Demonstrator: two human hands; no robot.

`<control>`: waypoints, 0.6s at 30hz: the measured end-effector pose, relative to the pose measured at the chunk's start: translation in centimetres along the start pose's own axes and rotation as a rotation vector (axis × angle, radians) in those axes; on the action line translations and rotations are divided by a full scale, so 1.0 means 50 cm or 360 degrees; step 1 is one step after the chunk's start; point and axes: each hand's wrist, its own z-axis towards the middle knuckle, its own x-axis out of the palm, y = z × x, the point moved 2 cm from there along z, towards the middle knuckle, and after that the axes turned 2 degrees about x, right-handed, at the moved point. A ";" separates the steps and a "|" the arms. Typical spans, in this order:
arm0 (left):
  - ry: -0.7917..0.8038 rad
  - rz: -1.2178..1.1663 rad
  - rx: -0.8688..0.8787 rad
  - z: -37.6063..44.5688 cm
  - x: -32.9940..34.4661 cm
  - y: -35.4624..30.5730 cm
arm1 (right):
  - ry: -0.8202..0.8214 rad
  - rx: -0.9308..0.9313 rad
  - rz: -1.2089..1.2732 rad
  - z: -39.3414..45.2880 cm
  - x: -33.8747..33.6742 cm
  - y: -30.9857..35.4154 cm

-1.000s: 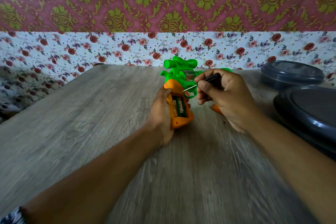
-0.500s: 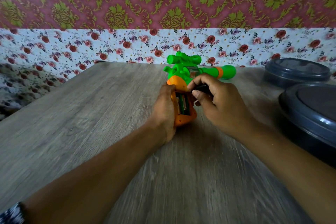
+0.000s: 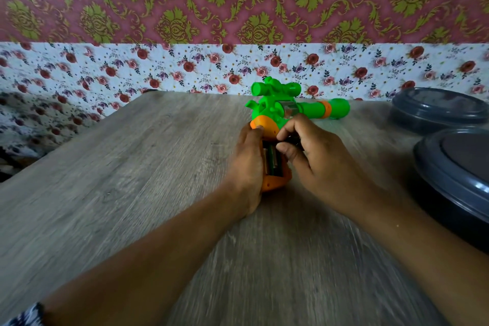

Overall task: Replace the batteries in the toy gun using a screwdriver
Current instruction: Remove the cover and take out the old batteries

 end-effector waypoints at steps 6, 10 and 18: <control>0.0057 0.0019 0.0115 -0.003 0.008 -0.003 | -0.0126 0.0114 0.0131 0.006 0.004 0.001; 0.0058 0.0051 0.0153 -0.009 0.012 -0.005 | -0.0101 0.0265 0.0304 0.016 -0.002 -0.011; 0.0154 0.0124 0.0244 -0.018 0.015 -0.013 | -0.0103 0.0569 0.0584 0.030 -0.022 -0.023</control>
